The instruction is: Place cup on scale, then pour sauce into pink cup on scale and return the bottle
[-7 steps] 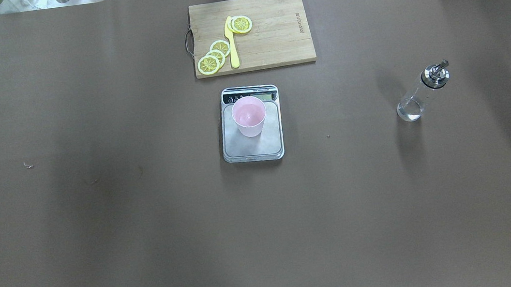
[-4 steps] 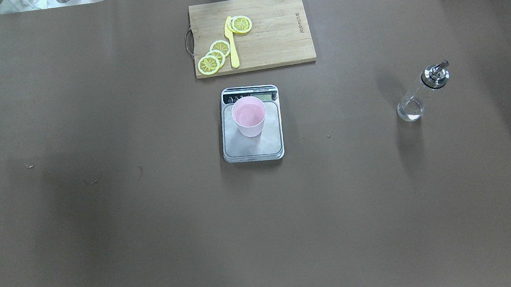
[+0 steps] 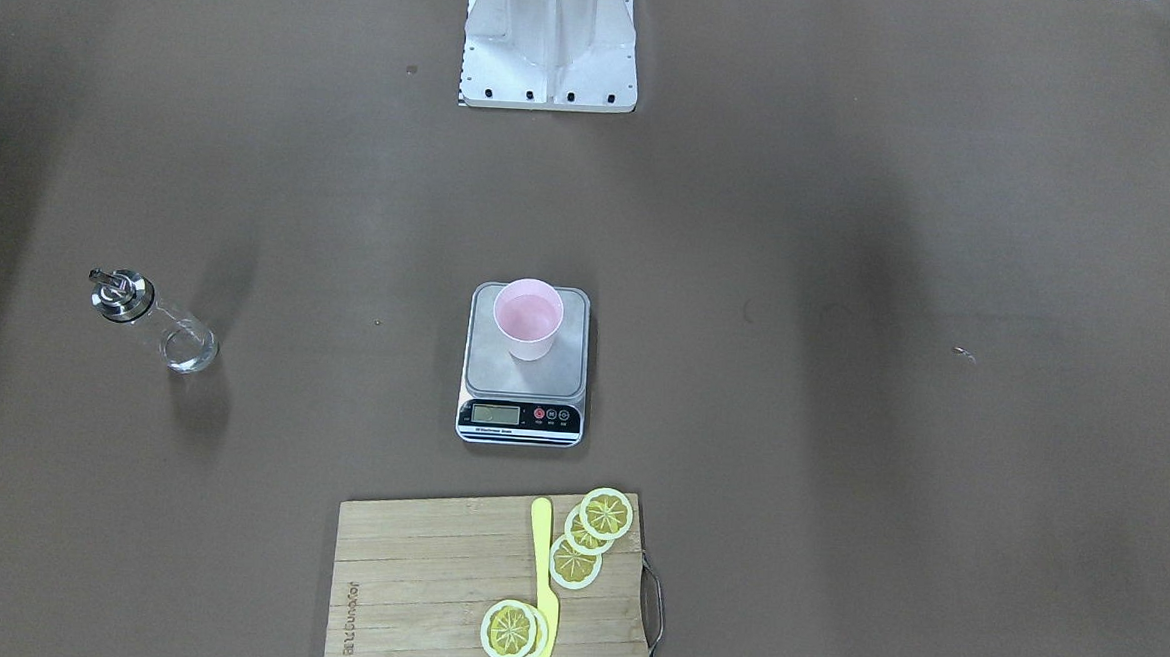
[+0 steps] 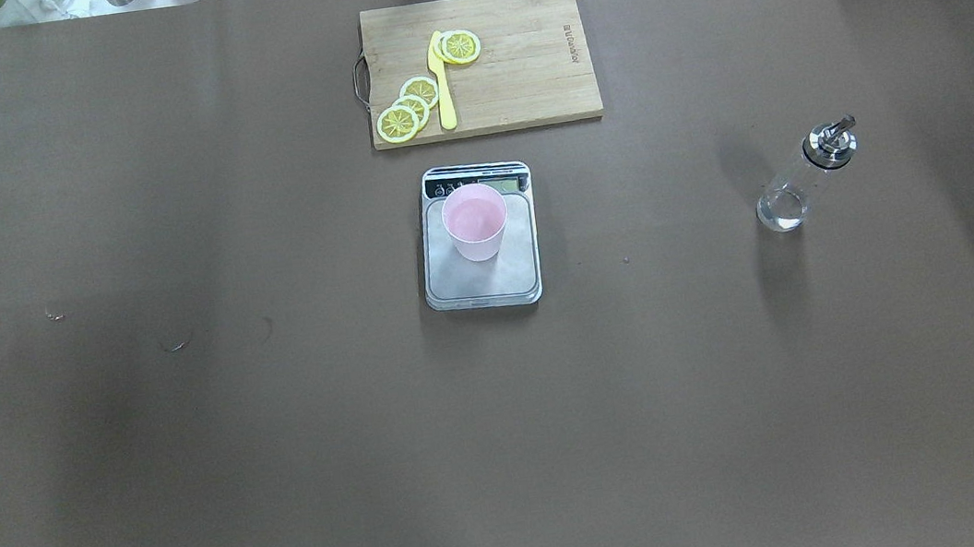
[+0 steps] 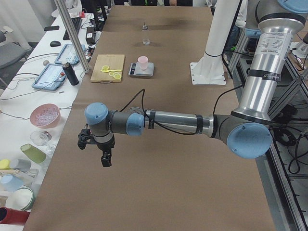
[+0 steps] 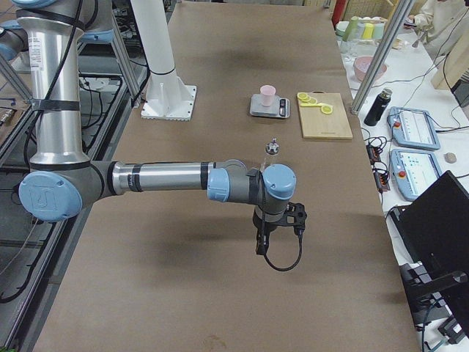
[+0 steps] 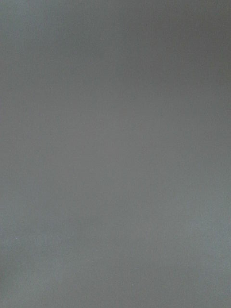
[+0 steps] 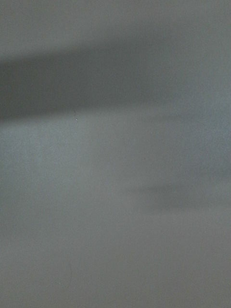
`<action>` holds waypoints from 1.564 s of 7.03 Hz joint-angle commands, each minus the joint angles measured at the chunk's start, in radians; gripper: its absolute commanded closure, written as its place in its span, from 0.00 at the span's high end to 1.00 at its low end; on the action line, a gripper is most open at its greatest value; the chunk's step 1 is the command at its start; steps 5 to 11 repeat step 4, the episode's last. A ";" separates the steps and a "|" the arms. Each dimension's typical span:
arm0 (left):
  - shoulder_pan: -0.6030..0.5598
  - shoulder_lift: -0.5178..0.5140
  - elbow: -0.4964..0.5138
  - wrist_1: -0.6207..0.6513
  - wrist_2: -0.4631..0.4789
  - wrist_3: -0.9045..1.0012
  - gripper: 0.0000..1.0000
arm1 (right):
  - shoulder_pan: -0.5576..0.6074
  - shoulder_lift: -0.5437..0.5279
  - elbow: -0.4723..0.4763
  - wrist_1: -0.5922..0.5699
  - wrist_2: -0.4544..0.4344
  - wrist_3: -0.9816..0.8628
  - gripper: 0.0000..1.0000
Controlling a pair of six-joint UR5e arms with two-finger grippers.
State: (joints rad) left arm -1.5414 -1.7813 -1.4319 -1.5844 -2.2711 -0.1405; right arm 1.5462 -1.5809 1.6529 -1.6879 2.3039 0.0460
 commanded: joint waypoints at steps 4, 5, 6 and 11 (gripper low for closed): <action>-0.002 0.006 0.001 -0.002 -0.002 0.004 0.98 | 0.006 -0.001 0.001 0.000 0.002 0.000 1.00; -0.002 0.006 0.001 -0.002 -0.002 0.004 0.98 | 0.006 -0.001 0.001 0.000 0.002 0.000 1.00; -0.002 0.006 0.001 -0.002 -0.002 0.004 0.98 | 0.006 -0.001 0.001 0.000 0.002 0.000 1.00; -0.002 0.006 0.001 -0.002 -0.002 0.004 0.98 | 0.006 -0.001 0.001 0.000 0.002 0.000 1.00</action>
